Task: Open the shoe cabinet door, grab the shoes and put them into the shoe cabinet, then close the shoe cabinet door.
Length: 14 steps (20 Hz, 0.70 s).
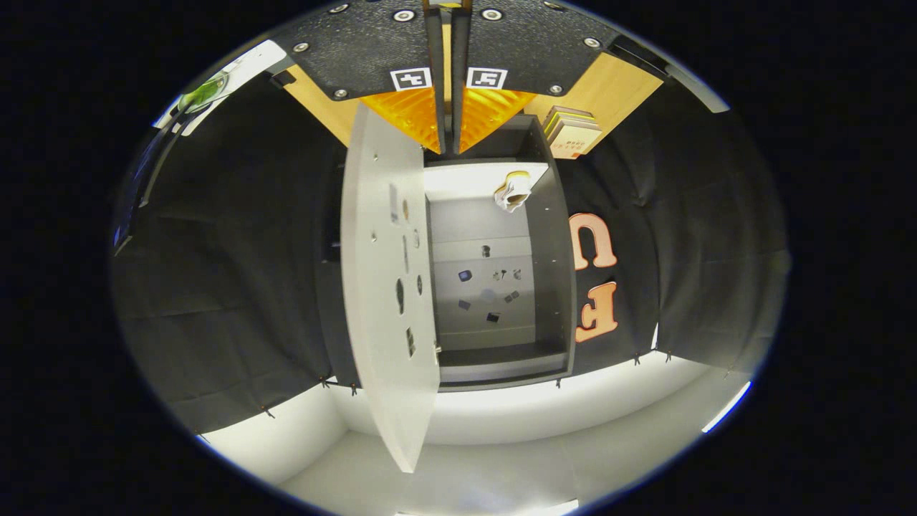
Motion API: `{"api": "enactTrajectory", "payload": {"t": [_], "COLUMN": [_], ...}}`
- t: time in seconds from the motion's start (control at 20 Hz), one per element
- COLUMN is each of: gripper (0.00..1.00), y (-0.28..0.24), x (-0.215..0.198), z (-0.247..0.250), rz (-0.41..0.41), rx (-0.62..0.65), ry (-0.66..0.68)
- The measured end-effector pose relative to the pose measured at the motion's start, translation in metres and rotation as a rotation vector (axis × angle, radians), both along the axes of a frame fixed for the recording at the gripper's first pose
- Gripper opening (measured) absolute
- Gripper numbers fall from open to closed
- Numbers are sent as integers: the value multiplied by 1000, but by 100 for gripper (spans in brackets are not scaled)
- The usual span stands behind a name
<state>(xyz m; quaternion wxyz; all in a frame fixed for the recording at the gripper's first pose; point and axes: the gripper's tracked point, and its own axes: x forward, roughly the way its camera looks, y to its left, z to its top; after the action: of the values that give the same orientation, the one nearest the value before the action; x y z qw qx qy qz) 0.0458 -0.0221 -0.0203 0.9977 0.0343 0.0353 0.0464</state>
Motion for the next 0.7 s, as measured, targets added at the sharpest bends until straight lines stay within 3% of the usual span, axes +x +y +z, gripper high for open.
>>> {"api": "enactTrajectory", "payload": {"t": [0.15, 0.35, 0.7], "gripper": [12, 27, 32], "y": [42, 87, 135], "x": [10, 32, 74], "z": [-38, -127, -294], "rz": [55, 119, 204], "rx": [20, 34, 137], "ry": [45, 213, 491]}}
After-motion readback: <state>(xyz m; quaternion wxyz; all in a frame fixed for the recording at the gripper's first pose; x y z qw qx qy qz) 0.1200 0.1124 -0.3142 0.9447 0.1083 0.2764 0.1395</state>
